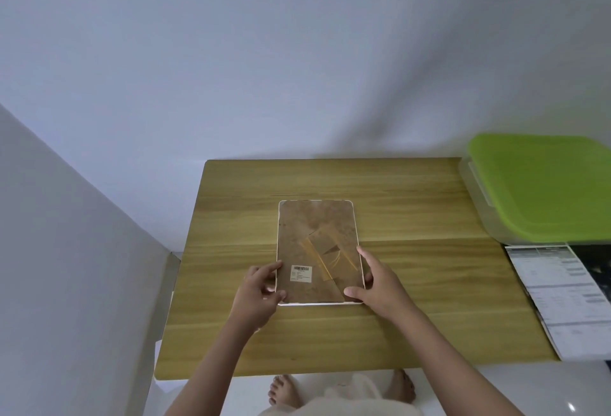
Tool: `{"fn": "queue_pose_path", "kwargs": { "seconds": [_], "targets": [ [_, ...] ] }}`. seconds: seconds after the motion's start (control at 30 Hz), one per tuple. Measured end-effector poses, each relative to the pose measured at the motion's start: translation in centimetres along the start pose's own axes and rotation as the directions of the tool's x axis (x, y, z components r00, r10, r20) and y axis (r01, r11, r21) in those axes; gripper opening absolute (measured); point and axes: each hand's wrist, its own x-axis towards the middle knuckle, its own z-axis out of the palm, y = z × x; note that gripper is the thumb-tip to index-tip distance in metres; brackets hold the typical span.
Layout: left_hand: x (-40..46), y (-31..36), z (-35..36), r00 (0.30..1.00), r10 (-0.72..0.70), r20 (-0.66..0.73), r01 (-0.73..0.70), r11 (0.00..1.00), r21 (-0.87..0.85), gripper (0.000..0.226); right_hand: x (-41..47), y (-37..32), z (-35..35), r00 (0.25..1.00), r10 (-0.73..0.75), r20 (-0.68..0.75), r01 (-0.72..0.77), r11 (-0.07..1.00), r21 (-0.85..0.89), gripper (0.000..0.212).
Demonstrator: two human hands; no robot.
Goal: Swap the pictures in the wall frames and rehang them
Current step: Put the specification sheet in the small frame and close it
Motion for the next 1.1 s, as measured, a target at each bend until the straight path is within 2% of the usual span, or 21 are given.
{"fn": "queue_pose_path", "kwargs": {
  "seconds": [0.23, 0.4, 0.6, 0.77, 0.93, 1.1],
  "targets": [
    [0.4, -0.9, -0.2, 0.996, 0.056, 0.063, -0.055, 0.998, -0.011, 0.063, 3.3, -2.2, -2.3, 0.971, 0.059, 0.234, -0.020, 0.986, -0.165, 0.128],
    [0.4, -1.1, -0.3, 0.994, 0.077, 0.076, -0.076, 0.997, -0.015, 0.063, 6.8, -5.1, -3.8, 0.987, 0.059, 0.148, -0.025, 0.974, -0.224, 0.119],
    [0.4, -1.2, -0.3, 0.995, 0.077, 0.069, -0.076, 0.997, -0.008, 0.064, 8.4, -6.3, -4.0, 0.986, 0.091, 0.139, -0.037, 0.935, -0.352, 0.130],
    [0.4, -1.0, -0.4, 0.994, 0.072, 0.079, -0.072, 0.997, -0.001, 0.066, 8.5, -6.6, -4.0, 0.985, 0.101, 0.139, -0.032, 0.901, -0.432, 0.127],
    [0.3, -0.7, -0.6, 0.994, 0.065, 0.085, -0.065, 0.998, -0.001, 0.067, 8.4, -6.3, -3.7, 0.983, 0.101, 0.151, -0.033, 0.916, -0.400, 0.124],
    [0.0, -0.1, -0.4, 0.997, 0.028, 0.069, -0.027, 0.999, -0.019, 0.067, 7.4, -5.5, -2.7, 0.984, 0.125, 0.126, -0.091, 0.965, -0.246, 0.111]
  ]
}}
